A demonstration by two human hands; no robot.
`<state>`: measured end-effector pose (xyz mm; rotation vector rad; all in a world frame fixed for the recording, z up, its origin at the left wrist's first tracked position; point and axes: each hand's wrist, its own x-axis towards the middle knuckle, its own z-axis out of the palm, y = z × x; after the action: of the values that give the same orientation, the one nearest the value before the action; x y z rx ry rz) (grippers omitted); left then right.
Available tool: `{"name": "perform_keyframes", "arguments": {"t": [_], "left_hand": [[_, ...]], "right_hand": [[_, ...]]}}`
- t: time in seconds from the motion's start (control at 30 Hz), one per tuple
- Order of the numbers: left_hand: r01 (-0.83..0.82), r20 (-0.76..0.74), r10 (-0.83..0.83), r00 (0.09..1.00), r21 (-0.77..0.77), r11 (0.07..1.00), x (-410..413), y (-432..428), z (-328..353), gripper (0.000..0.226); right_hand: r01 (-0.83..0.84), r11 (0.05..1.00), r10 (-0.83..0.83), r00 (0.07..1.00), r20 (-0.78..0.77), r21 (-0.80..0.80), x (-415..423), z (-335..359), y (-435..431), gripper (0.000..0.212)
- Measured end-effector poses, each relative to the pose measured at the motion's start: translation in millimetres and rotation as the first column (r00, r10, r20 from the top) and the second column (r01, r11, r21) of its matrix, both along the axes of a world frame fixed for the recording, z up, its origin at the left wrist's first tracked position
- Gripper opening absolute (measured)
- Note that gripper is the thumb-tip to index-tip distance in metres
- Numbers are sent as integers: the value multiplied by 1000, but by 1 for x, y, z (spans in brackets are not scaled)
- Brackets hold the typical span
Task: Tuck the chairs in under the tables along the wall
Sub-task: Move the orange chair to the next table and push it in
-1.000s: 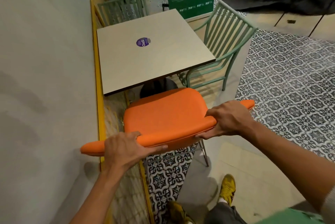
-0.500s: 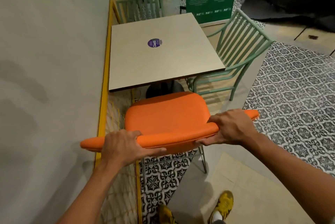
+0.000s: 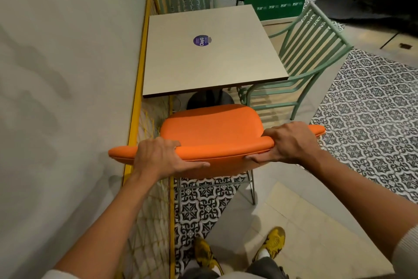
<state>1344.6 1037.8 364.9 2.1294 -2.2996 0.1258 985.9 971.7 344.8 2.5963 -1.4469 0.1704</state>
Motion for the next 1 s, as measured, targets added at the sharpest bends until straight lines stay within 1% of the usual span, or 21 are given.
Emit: {"name": "perform_keyframes", "arguments": {"t": [0.23, 0.37, 0.63, 0.8, 1.0], "left_hand": [[3, 18, -2, 1000, -36, 999, -4, -5, -3, 101], [19, 9, -18, 1000, -15, 1000, 1, -6, -5, 97], [43, -8, -43, 999, -17, 999, 6, -2, -8, 95], [83, -25, -84, 996, -46, 995, 9, -5, -7, 93], [121, -1, -121, 993, -42, 992, 17, -9, -8, 92]], "right_hand": [[-3, 1000, 3, 1000, 11, 9, -2, 7, -7, 88], [7, 1000, -7, 999, 36, 23, -1, 4, -8, 87], [22, 998, -23, 999, 27, 55, 2, 2, -1, 88], [40, 997, -42, 999, 34, 60, 4, 4, 0, 88], [44, 998, -47, 997, 67, 48, 9, 6, 3, 87]]}}
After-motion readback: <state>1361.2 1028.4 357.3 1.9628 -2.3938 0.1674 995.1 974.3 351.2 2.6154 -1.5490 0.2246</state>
